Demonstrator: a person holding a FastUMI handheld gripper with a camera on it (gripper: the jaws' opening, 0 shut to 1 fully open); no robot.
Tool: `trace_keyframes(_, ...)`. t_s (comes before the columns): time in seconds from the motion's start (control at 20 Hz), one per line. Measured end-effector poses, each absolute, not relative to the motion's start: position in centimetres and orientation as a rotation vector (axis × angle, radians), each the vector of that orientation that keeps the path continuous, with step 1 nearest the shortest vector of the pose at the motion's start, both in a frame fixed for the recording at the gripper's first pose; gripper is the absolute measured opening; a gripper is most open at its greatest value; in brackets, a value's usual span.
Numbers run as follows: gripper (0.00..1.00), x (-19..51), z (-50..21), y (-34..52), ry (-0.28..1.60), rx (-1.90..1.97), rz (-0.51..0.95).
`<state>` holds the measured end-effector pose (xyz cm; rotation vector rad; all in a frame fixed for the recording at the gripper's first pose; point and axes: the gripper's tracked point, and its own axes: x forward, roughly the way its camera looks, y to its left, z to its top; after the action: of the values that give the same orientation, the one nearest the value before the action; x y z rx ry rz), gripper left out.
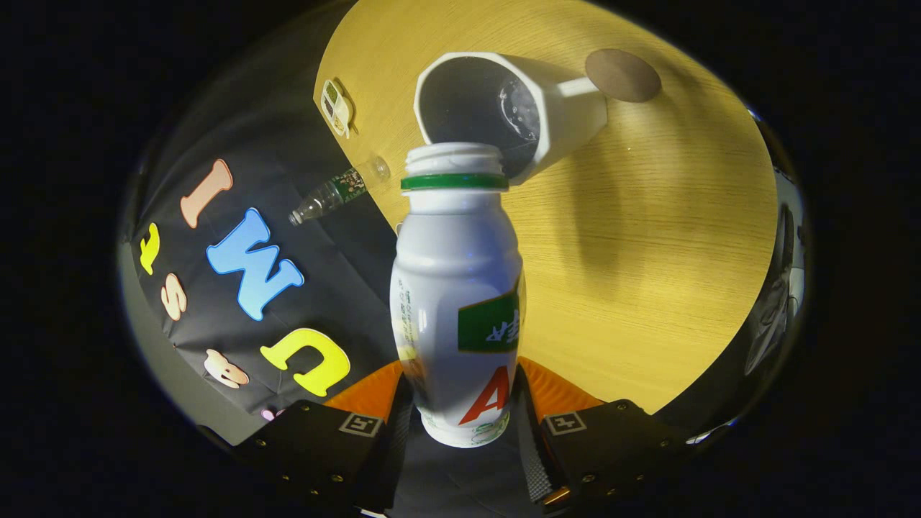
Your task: Take the bottle from table, then pour the juice into the cup, finally place the bottle on the coaster
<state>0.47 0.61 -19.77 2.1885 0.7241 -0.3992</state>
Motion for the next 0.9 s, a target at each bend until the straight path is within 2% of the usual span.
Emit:
trace_keyframes(0.4,0.67,0.1,-19.9,1.1,0.719,2.126,-0.392)
trace_keyframes(0.9,0.67,-0.9,-23.3,2.1,0.722,1.822,-0.387)
